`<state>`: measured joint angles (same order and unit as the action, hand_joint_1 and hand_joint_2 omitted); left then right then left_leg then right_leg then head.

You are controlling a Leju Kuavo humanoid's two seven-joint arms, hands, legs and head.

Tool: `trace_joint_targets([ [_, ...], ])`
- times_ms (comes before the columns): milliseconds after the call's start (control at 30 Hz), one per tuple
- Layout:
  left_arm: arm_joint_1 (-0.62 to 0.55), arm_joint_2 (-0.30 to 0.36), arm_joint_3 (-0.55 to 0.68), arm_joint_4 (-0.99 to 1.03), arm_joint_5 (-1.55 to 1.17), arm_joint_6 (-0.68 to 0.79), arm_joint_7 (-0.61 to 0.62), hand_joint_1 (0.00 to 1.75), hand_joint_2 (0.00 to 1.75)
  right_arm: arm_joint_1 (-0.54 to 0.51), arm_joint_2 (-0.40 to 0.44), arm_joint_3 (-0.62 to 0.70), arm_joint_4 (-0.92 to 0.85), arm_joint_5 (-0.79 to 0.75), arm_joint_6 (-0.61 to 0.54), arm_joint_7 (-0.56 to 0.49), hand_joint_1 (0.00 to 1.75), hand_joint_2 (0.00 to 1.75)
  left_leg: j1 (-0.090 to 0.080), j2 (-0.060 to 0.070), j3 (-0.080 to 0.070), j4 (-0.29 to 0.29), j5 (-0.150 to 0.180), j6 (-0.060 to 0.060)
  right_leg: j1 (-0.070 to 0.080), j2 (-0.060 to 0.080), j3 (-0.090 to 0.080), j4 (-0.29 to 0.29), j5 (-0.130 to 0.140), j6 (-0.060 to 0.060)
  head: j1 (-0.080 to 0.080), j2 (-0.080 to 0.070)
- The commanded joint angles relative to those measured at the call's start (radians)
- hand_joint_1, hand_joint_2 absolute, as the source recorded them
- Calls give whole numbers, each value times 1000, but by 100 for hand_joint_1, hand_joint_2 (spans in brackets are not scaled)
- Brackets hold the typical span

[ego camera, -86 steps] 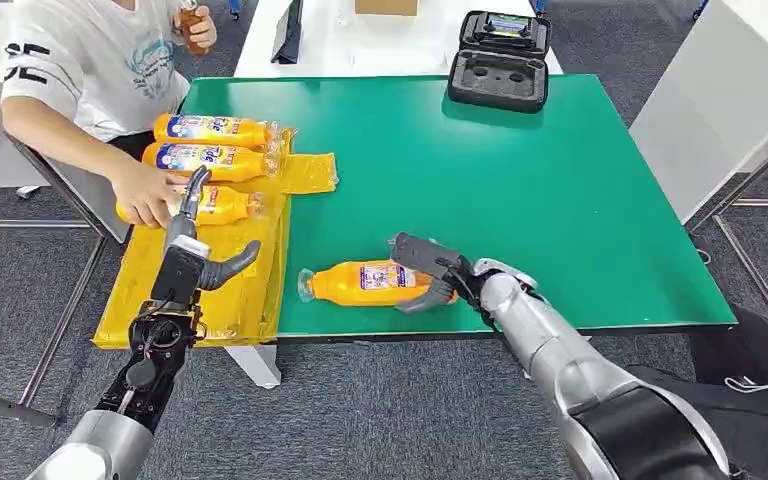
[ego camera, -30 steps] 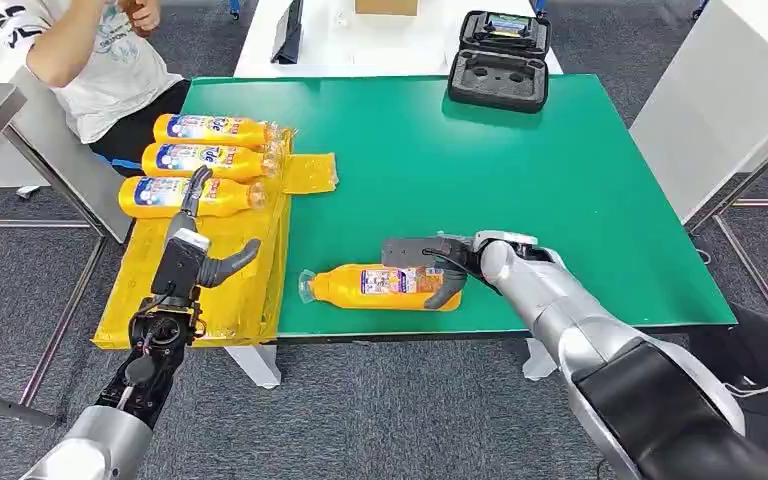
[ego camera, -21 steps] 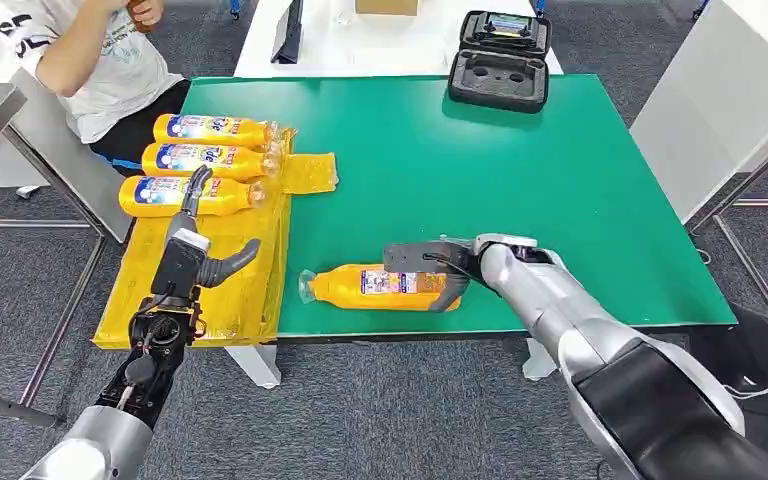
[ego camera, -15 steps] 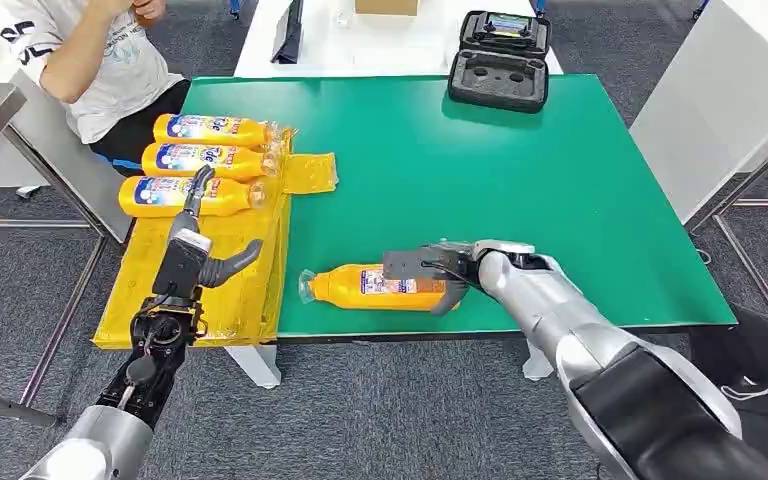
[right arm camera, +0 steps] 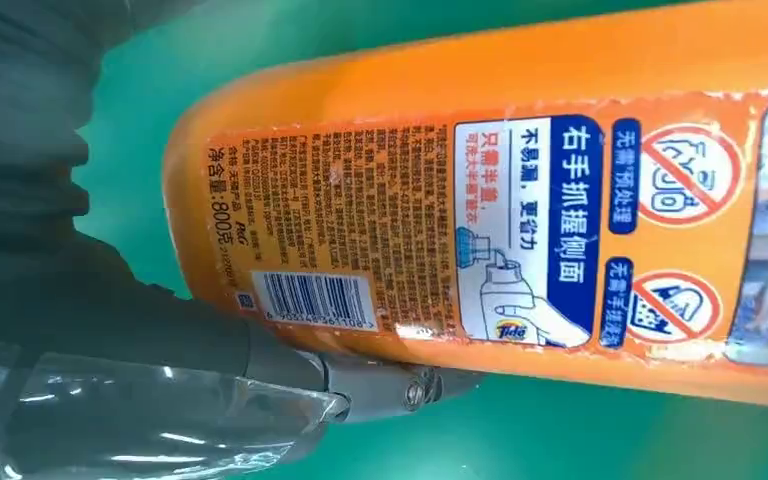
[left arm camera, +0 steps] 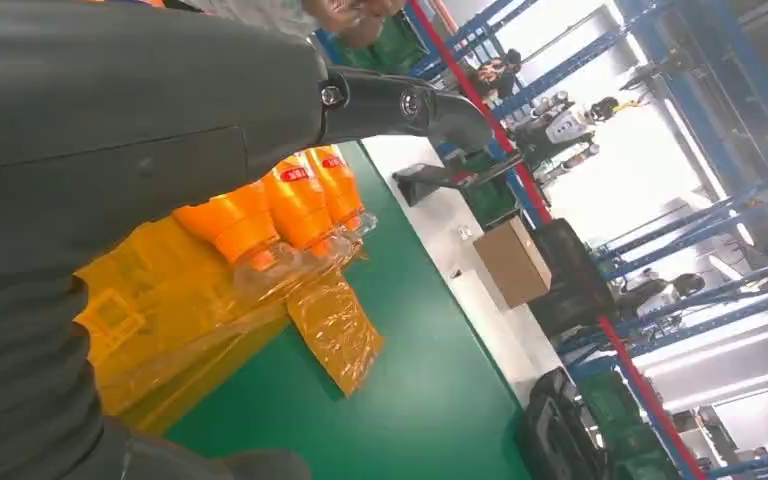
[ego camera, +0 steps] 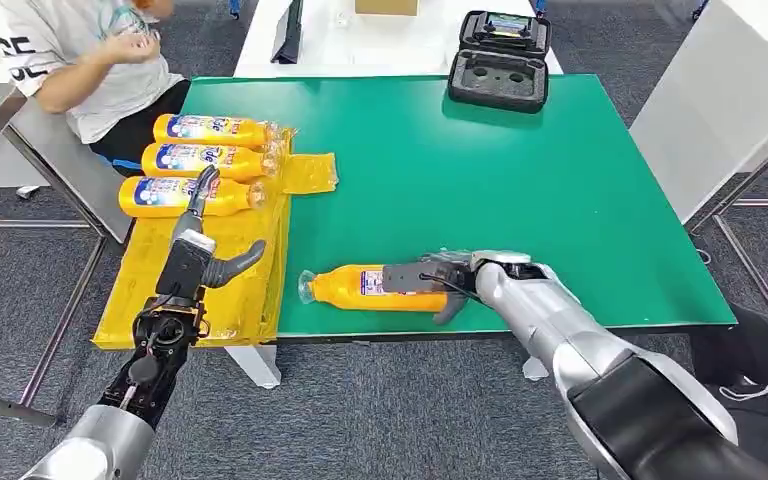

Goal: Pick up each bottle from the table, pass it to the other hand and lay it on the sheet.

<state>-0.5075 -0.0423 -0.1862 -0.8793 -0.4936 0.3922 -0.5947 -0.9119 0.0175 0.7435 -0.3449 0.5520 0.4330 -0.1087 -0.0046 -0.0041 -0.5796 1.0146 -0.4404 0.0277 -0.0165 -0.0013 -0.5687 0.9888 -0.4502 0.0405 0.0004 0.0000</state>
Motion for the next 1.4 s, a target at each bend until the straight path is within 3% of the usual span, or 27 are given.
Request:
trace_joint_targets([
  [33,-62,-6,-27,85,4,-1,1,0,175,-33,12,43,52,8,-26,17,0,175,1,-1,0,1,0,-2,1,-1,1,0,0,-2,0,0],
  [400,-55,3,-20,97,11,5,-4,0,175,-39,21,46,59,13,-46,42,2,175,1,0,0,1,0,-2,1,0,0,0,0,-2,0,0],
  [433,-54,5,-19,99,11,5,-5,0,175,-39,21,48,60,15,-49,45,17,175,1,0,0,1,0,-1,1,0,0,0,0,-1,0,0],
  [467,-53,7,-18,106,15,6,-10,0,175,-40,23,43,63,11,-55,50,140,175,0,0,0,0,0,-1,0,0,0,0,0,-1,0,0],
  [567,-58,7,-16,128,26,9,-29,0,175,-36,11,46,64,10,-51,42,168,175,0,0,0,0,0,-1,0,0,0,0,0,-1,0,0],
  [1033,-56,8,-27,146,31,6,-34,0,175,-23,-3,48,58,7,-57,22,175,175,1,-1,0,0,0,-1,1,-1,1,0,0,-1,0,0],
  [1167,-50,16,-29,144,39,12,-42,0,175,-35,-7,20,35,-20,-94,-41,175,175,0,0,0,0,0,-1,0,0,0,0,0,-1,0,0],
  [1200,-39,22,-29,127,44,14,-43,0,175,-33,-10,-8,11,-51,-119,-111,175,175,1,0,0,1,0,-2,1,0,0,0,0,-2,0,0],
  [1300,-23,31,-23,104,51,15,-43,0,175,-20,-20,-57,-38,-102,-162,-185,175,175,1,1,-1,1,0,-1,1,0,0,1,0,-1,0,0],
  [1400,-11,36,-15,84,56,14,-42,0,175,-5,-25,-80,-81,-123,-194,-203,175,175,1,2,0,0,-1,-2,1,1,0,0,0,-2,0,0],
])
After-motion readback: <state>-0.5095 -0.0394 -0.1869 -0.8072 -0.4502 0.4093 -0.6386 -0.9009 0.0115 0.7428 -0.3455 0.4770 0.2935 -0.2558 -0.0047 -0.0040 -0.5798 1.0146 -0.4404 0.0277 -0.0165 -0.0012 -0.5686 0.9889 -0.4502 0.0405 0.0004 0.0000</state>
